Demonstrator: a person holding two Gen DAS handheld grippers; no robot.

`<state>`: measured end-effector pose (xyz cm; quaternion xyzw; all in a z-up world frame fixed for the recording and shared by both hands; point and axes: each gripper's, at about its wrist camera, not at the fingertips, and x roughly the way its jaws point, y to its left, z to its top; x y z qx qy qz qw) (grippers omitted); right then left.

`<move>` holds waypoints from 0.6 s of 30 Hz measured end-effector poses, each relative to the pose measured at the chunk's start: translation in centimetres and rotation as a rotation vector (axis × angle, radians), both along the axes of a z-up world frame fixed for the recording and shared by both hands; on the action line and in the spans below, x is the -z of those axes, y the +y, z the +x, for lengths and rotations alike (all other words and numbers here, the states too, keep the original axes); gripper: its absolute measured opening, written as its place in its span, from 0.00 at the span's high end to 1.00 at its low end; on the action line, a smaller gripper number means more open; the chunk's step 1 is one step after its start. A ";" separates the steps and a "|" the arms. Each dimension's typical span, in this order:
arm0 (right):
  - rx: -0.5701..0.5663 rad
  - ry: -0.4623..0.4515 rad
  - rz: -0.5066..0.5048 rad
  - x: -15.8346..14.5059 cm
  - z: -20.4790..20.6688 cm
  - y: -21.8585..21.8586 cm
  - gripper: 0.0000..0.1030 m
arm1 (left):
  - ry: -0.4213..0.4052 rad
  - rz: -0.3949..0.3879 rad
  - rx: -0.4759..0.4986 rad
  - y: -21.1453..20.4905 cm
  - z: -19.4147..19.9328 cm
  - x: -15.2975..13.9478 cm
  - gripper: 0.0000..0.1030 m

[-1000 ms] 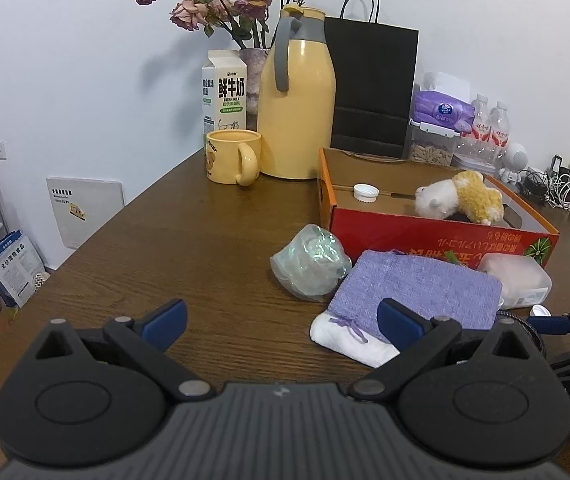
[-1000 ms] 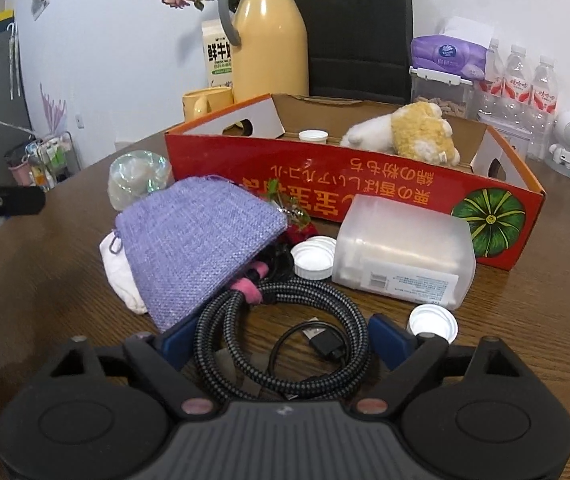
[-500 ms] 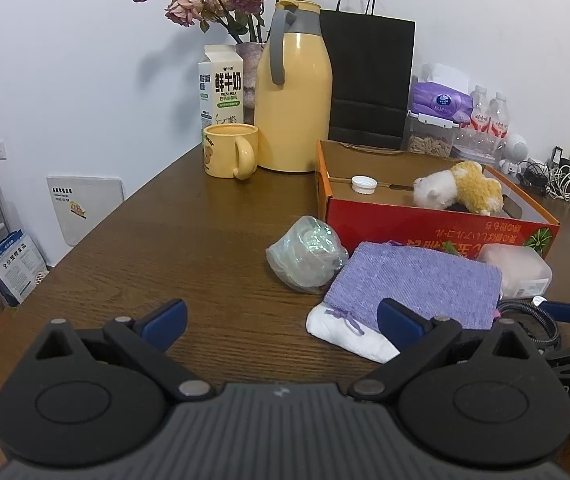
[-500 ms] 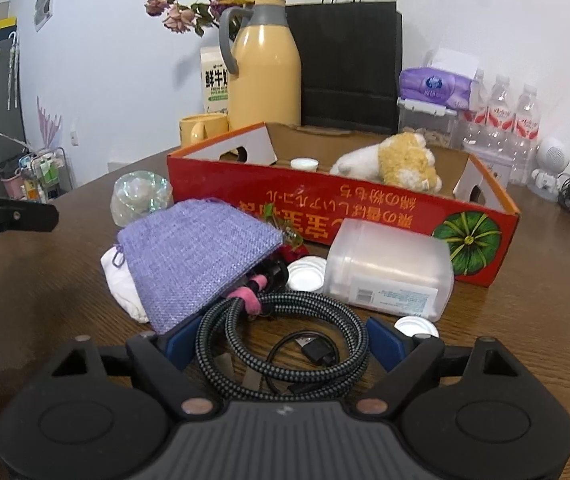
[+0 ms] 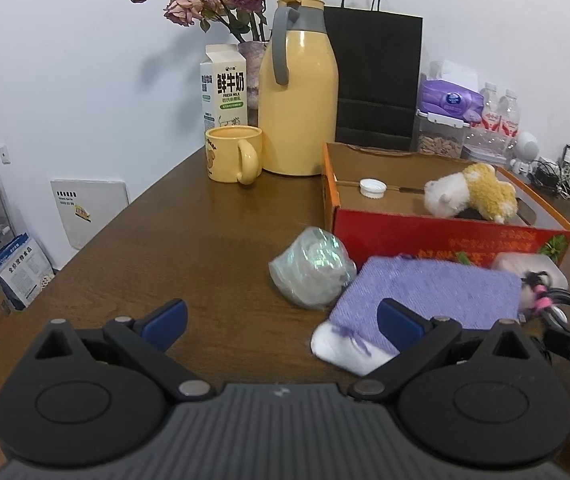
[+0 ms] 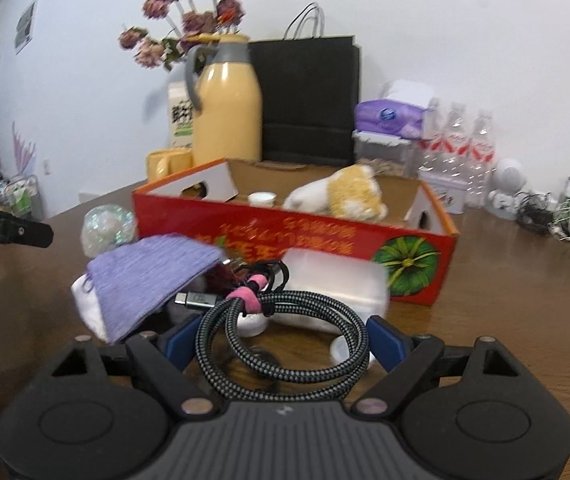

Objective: Organize objects
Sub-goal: 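Grasp the clear plastic bag with the left gripper while the right gripper lifts the cable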

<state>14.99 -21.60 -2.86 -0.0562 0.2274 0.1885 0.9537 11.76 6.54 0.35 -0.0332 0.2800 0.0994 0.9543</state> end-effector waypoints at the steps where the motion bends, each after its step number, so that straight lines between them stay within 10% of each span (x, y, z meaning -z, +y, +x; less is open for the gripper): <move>1: 0.009 -0.008 0.005 -0.1 0.0 -0.4 0.16 | -0.001 -0.001 -0.005 0.1 0.6 0.0 0.00; 18: 0.075 -0.028 0.041 0.0 0.9 -2.5 0.16 | 0.051 -0.132 -0.057 1.7 9.3 2.7 0.00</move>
